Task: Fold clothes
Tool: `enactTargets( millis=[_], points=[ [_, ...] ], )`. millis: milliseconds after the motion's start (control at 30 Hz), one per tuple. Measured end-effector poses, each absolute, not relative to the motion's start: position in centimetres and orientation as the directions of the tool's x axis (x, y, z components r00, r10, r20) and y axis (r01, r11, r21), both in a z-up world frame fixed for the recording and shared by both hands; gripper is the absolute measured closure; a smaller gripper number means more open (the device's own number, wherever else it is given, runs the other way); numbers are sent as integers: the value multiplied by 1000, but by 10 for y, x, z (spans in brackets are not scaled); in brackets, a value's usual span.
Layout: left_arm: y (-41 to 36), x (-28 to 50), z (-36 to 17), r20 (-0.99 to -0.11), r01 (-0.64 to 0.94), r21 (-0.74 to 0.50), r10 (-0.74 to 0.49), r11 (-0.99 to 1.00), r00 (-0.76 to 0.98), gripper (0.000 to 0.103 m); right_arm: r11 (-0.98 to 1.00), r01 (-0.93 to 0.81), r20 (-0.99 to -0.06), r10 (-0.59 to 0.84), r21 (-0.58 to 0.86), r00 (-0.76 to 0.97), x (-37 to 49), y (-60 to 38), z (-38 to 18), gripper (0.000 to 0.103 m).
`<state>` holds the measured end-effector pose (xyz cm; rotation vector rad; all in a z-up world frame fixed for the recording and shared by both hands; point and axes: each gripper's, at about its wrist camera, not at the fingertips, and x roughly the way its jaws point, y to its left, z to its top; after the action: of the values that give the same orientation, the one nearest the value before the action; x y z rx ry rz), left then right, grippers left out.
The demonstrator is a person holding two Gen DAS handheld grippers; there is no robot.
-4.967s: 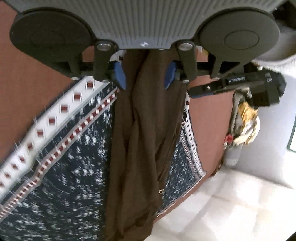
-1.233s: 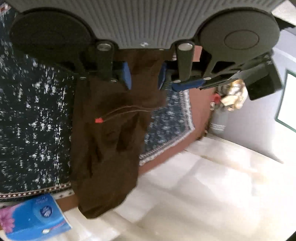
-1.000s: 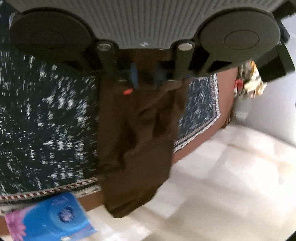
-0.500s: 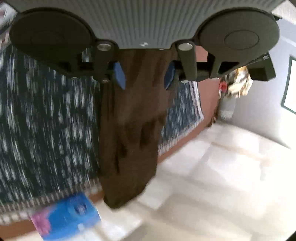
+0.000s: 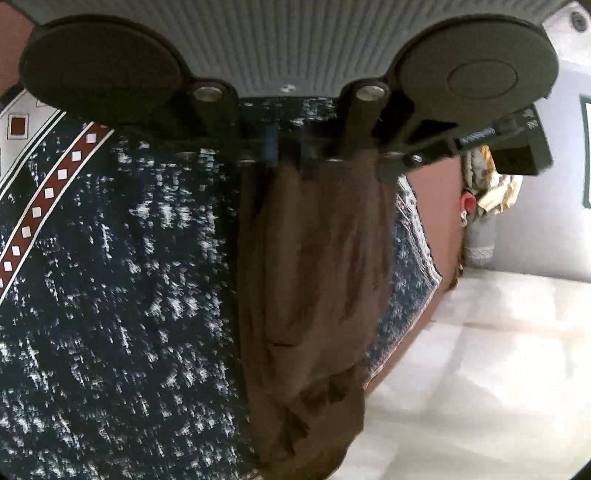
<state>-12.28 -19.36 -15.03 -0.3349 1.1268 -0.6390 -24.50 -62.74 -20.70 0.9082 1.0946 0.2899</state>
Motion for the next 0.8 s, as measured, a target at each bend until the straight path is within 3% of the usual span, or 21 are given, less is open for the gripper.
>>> enactTargets(
  millis=[67, 167, 300, 333, 367, 500, 633, 800],
  points=[
    [-194, -128, -146, -736, 344, -520, -614, 782, 284, 87, 631, 167, -619, 614, 758, 490, -251, -627, -186, 94],
    [-196, -134, -163, -788, 363, -461, -562, 810, 253, 88, 679, 199, -679, 571, 706, 461, -252, -623, -190, 95],
    [-189, -138, -169, -773, 338, -490, -580, 803, 258, 85, 730, 217, -737, 529, 648, 420, -252, -609, -207, 96],
    [-187, -138, -167, -774, 334, -494, -581, 803, 253, 80, 742, 207, -745, 524, 637, 413, -251, -609, -203, 96],
    [-186, -137, -164, -775, 329, -497, -582, 803, 249, 66, 754, 197, -753, 519, 626, 405, -250, -608, -200, 93],
    [-177, -125, -124, -730, 380, -488, -606, 786, 316, 66, 806, 120, -778, 504, 580, 375, -239, -617, -168, 88],
    [-187, -79, -77, -652, 462, -450, -635, 765, 416, 51, 831, -56, -744, 524, 554, 413, -208, -646, -100, 80],
    [-216, 2, -51, -614, 513, -369, -618, 775, 492, 44, 876, -227, -750, 481, 425, 454, -127, -676, -35, 67]
  ],
)
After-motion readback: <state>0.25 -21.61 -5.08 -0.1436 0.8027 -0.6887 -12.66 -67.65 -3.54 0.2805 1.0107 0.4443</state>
